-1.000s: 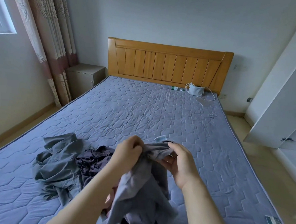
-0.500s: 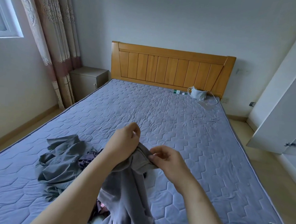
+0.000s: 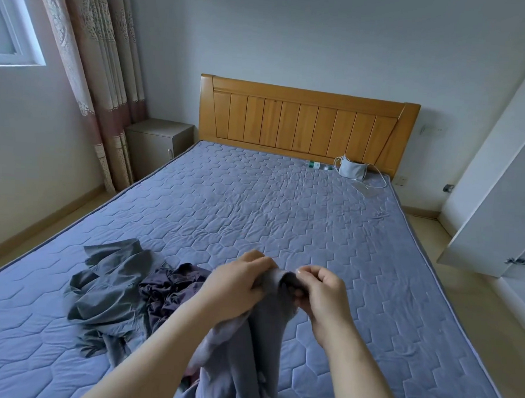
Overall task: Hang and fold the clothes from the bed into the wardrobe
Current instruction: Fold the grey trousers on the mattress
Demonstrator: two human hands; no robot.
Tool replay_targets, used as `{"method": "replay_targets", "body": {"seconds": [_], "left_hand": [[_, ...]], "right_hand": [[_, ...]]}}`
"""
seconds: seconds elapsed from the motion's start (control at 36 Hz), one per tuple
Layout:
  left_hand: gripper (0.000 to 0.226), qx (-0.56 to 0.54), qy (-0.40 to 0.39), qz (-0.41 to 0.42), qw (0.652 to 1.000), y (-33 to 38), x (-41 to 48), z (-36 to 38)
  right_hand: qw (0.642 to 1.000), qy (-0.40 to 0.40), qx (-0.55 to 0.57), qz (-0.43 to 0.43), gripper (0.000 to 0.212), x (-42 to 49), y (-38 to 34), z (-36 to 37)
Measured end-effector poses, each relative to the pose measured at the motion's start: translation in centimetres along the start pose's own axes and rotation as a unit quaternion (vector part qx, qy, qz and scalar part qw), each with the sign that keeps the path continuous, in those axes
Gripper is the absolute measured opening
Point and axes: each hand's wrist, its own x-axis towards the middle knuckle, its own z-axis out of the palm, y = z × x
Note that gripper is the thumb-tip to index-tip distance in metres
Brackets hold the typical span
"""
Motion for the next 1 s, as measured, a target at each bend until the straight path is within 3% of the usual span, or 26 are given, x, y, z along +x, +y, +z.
{"method": "replay_targets", "body": {"seconds": [0.11,0.19,0.25,0.33,0.42,0.47,0.56,0.61,0.72,0.89,1.0], "left_hand": [[0.022,-0.033,0.105,-0.031,0.993,-0.5,0.4,-0.7],[0.017,-0.076,0.122,-0.044,0.989,-0.2,0.9,-1.5],[0.012,-0.094,0.104,-0.068,0.988,0.1,1.0,-2.1],[0.023,-0.146,0.035,-0.068,0.986,0.5,0.9,-3.2],[0.042,-0.092,-0.063,-0.019,0.994,1.1,0.8,-3.7],[0.041,-0.058,-0.086,-0.006,0.995,1.5,0.8,-3.8],[0.015,-0.082,-0.040,-0.028,0.995,1.5,1.0,-3.9],[0.023,-0.102,-0.012,-0.050,0.993,1.4,1.2,-3.9],[0.029,-0.118,0.014,-0.058,0.991,1.5,1.4,-4.8],[0.032,-0.106,0.050,-0.052,0.992,1.7,2.5,-7.4],[0.032,-0.093,0.114,-0.050,0.988,2.1,3.8,-10.2]], "right_hand": [[0.996,-0.027,0.085,-0.002,0.011,-0.2,-0.7,-0.5],[0.997,-0.064,0.009,-0.038,0.022,-0.5,-0.5,-0.4],[0.991,-0.066,-0.075,-0.085,0.029,-0.6,-0.3,-0.1],[0.978,-0.052,-0.141,-0.145,0.026,-0.3,-0.1,0.1],[0.965,-0.033,-0.179,-0.189,0.027,0.0,-0.1,0.2],[0.957,-0.033,-0.203,-0.204,0.031,0.2,-0.2,0.3],[0.950,-0.025,-0.215,-0.223,0.025,0.4,-0.2,0.5],[0.947,-0.012,-0.214,-0.237,0.022,0.3,-0.4,0.6],[0.939,-0.012,-0.239,-0.246,0.038,0.0,-0.7,0.3],[0.940,-0.024,-0.270,-0.206,0.039,0.8,-1.7,0.4],[0.919,-0.010,-0.327,-0.222,0.041,1.5,-4.1,1.0]]}}
